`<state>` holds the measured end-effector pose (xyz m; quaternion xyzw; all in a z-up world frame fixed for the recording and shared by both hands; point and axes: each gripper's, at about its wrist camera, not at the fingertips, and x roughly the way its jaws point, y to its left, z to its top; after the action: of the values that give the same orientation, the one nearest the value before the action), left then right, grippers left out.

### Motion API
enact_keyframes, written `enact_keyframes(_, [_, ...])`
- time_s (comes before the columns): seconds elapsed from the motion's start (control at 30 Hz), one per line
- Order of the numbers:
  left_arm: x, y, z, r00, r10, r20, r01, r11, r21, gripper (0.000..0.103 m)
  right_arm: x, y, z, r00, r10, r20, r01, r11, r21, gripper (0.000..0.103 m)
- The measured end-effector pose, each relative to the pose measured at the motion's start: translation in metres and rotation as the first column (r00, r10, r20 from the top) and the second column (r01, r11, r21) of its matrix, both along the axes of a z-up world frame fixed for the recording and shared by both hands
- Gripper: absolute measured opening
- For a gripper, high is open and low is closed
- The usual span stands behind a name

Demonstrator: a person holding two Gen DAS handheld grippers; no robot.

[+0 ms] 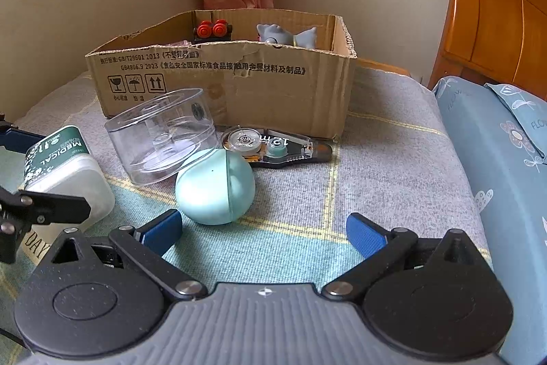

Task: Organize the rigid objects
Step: 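Move the left tool to the MEDICAL bottle while the right tool approaches the mint-green ball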

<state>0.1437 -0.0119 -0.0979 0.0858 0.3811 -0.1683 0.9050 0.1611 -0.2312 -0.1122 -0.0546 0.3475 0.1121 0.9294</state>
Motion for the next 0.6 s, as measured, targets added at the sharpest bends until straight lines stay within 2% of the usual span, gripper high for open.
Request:
enact_keyframes(0.27, [-0.001,0.02,0.001,0.998,0.062,-0.014,-0.062,0.998,-0.005,0.085,0.006,0.02,0.002,0.995,0.097,-0.001,-0.097,0.995,-0.006,0.102])
enact_keyframes(0.37, [-0.001,0.021,0.0,0.998,0.065,-0.016,-0.065,0.998,-0.007,0.085,0.009,0.024,0.005,0.989,0.147,0.018,-0.147,0.989,-0.004,0.088])
enact_keyframes(0.43, [-0.001,0.02,0.0,0.998,0.066,-0.014,-0.066,0.998,-0.003,0.085,0.01,0.025,0.008,0.986,0.167,0.024,-0.167,0.986,-0.006,0.073])
enact_keyframes(0.53, [-0.001,0.019,0.0,0.998,0.067,-0.012,-0.067,0.998,-0.005,0.085,0.009,0.023,0.009,0.987,0.157,0.034,-0.156,0.988,-0.011,0.058])
enact_keyframes(0.6, [-0.001,0.019,0.0,0.998,0.068,-0.012,-0.068,0.998,-0.004,0.085,0.007,0.019,0.009,0.989,0.146,0.03,-0.146,0.989,-0.002,0.058])
